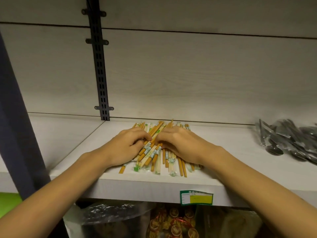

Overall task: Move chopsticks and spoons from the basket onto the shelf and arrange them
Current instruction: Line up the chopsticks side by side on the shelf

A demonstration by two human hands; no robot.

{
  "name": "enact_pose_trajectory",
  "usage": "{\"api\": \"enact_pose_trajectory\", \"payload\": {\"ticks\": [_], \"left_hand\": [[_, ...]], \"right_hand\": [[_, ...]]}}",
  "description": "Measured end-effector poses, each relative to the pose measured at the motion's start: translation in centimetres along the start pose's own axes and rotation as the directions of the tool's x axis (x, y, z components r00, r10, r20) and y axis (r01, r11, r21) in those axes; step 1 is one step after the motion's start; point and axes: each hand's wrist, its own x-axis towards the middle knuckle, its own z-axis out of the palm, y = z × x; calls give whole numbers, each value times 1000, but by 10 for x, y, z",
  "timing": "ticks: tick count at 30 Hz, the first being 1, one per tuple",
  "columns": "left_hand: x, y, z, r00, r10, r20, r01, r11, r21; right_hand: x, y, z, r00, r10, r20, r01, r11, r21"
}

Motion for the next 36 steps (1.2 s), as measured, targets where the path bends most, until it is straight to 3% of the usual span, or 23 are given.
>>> {"api": "enact_pose_trajectory", "payload": {"ticks": [6,14,17,20,26,29,33,36], "left_hand": [[-4,1,-3,1000,-14,-28,14,1000,-21],[-9,3,-3,998,-33,-52,30,998,-57],[-9,6,-3,998,-16,-60,12,998,-61],[-9,7,-3,998,-18,-66,14,997,-74],[-8,10,-2,995,15,-102,-23,997,-72],[-7,11,-1,996,12,-84,-17,998,-60],[-6,11,1,995,-1,-95,-4,999,-50],[-2,15,0,997,-9,-74,7,999,-37]], "right_hand": [[-3,-2,-1,998,-24,-58,21,998,-54],[-7,5,-5,942,-59,-331,-9,980,-199],[-5,7,-6,901,-79,-426,22,990,-138],[-5,0,-13,874,-10,-486,-12,999,-43],[-2,4,-16,826,1,-563,-115,979,-166],[-1,9,-19,783,118,-611,-175,984,-34],[1,10,-45,616,301,-728,-174,953,247],[6,14,-67,598,627,-500,-212,725,656]]}}
